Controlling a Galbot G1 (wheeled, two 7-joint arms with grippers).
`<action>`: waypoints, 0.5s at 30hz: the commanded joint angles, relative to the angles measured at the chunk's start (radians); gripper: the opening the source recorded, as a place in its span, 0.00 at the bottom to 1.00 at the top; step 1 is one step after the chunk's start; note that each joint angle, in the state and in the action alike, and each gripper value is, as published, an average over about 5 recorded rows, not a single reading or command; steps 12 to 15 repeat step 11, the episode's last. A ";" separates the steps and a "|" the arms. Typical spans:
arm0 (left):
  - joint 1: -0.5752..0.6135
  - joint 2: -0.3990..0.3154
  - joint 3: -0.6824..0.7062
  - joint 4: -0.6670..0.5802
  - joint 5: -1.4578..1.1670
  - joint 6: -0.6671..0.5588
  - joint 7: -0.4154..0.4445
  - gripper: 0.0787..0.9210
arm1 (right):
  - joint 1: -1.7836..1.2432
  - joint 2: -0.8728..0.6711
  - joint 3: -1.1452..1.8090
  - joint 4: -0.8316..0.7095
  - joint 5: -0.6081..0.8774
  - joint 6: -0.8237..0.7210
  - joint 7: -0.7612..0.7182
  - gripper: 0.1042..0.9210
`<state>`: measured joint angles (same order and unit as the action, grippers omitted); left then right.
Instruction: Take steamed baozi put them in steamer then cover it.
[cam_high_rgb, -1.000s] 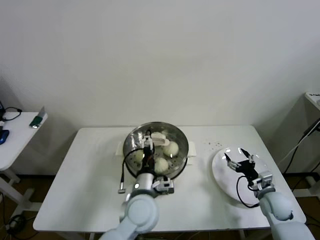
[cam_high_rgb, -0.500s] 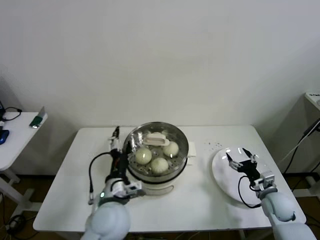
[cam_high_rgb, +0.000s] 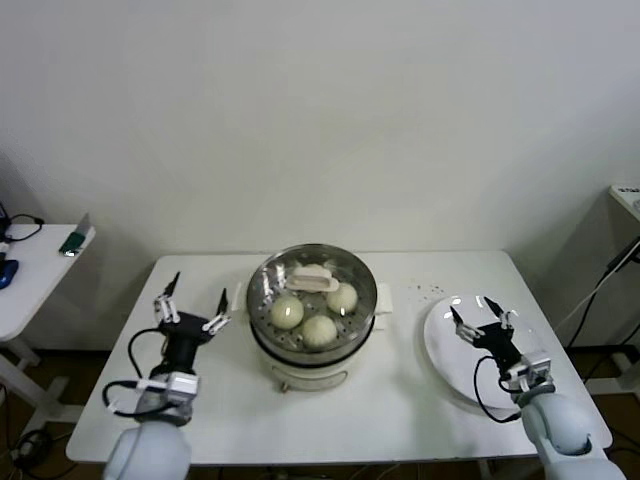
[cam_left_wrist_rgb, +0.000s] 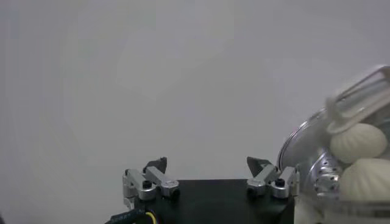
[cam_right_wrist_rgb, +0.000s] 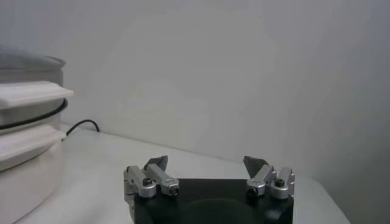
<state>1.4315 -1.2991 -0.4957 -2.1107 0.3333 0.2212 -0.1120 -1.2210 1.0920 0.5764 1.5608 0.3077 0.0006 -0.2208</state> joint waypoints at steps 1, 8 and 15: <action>0.091 -0.061 -0.218 0.197 -0.412 -0.292 0.011 0.88 | -0.044 0.013 0.030 0.049 0.003 0.026 -0.003 0.88; 0.104 -0.062 -0.201 0.218 -0.395 -0.304 0.023 0.88 | -0.060 0.019 0.037 0.077 0.013 0.036 -0.005 0.88; 0.102 -0.063 -0.199 0.223 -0.392 -0.307 0.022 0.88 | -0.060 0.022 0.036 0.080 0.014 0.037 -0.005 0.88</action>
